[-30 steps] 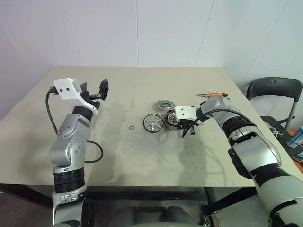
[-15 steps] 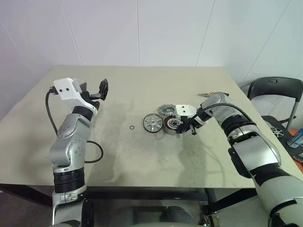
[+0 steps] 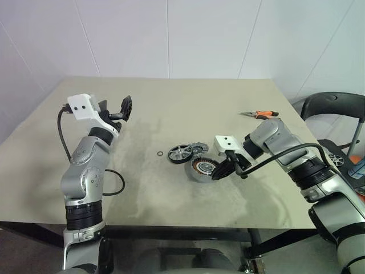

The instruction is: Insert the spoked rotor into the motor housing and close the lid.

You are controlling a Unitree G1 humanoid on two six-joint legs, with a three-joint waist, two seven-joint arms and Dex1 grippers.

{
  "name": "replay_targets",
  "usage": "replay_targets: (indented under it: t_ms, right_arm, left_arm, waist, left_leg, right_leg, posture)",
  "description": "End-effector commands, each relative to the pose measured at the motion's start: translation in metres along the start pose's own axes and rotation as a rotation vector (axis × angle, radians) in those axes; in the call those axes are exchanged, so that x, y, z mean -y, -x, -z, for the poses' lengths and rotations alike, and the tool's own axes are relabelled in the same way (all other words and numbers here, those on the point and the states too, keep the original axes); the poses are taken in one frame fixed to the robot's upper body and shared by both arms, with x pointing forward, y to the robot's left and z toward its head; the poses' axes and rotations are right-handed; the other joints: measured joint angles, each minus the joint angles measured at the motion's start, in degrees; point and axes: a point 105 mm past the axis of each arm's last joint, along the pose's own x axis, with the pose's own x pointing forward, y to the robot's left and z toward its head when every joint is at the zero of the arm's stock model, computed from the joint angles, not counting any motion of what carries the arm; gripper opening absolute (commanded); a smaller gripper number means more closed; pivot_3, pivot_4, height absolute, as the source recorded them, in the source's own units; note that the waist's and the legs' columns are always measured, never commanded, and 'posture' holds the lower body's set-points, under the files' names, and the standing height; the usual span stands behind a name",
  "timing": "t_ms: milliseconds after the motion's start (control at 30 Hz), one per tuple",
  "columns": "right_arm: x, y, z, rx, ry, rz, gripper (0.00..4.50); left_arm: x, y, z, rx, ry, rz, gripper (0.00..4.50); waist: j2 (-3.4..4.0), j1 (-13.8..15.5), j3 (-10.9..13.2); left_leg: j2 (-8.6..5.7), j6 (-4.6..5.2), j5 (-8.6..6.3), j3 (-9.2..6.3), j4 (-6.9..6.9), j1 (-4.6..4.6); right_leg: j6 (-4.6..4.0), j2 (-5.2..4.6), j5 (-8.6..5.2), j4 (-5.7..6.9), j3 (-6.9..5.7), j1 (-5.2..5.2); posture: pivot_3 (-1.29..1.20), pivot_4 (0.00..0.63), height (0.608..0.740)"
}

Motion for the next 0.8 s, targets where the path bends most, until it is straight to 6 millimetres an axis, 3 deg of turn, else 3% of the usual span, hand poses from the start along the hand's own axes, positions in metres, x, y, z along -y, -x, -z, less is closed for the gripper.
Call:
replay_targets:
  t_ms: [33,233,300,400,533,600,800]
  right_arm:
    - [-0.001,0.006,-0.012,0.028,0.047,0.024,0.04]
    - [-0.005,-0.006,-0.003,0.009,0.061,0.012,0.04]
    - [0.002,-0.011,0.001,0.000,0.064,0.046,0.04]
    - [0.011,-0.015,0.000,0.025,0.068,0.081,0.74]
    - [0.018,-0.019,0.004,-0.016,0.067,0.114,2.01]
    - [0.013,-0.017,0.002,-0.010,0.046,0.078,2.63]
    - [-0.009,-0.002,-0.014,0.027,0.064,-0.046,2.63]
  left_arm:
    - [0.011,-0.004,-0.015,0.055,-0.020,0.037,4.50]
    - [0.010,-0.002,-0.016,0.054,-0.026,0.035,4.50]
    - [0.008,-0.001,-0.016,0.053,-0.029,0.030,4.50]
    - [0.006,0.000,-0.017,0.053,-0.031,0.026,4.50]
    - [0.006,0.000,-0.018,0.052,-0.033,0.022,4.50]
    - [0.006,0.000,-0.018,0.053,-0.033,0.022,4.50]
    - [0.006,-0.003,-0.019,0.054,-0.031,0.026,4.50]
  waist:
    - [0.00,0.06,0.00]
    - [0.00,0.03,0.00]
    - [-0.01,-0.02,0.00]
    - [-0.02,-0.07,-0.01]
    - [-0.02,0.00,-0.01]
    - [-0.02,0.00,-0.01]
    - [-0.02,0.10,-0.01]
  left_leg:
    - [0.00,0.00,0.00,0.00,0.00,0.00]
    - [0.00,0.02,-0.01,-0.01,0.01,-0.05]
    - [0.00,0.02,0.00,-0.01,0.02,-0.05]
    - [0.00,0.02,0.00,-0.01,0.05,0.04]
    - [0.00,0.03,0.00,-0.01,0.12,0.18]
    - [0.00,0.03,0.00,-0.01,0.14,0.21]
    - [0.00,0.04,-0.03,-0.01,0.12,0.23]
  right_leg:
    - [0.00,0.00,0.00,0.00,0.00,0.00]
    - [0.00,0.00,0.00,-0.02,-0.01,-0.02]
    - [0.00,0.00,0.00,-0.03,-0.01,-0.02]
    - [0.01,0.01,0.01,0.00,-0.01,0.06]
    - [0.05,0.01,0.04,0.01,-0.02,0.23]
    - [0.07,0.00,0.08,0.00,-0.02,0.27]
    - [0.07,-0.05,0.09,-0.09,-0.05,0.32]
  posture:
    - [0.00,0.000,0.740]
    - [0.00,0.000,0.740]
    - [0.00,0.000,0.740]
    - [0.00,0.000,0.740]
    - [0.00,0.000,0.740]
    - [0.00,0.000,0.740]
    - [0.00,0.000,0.740]
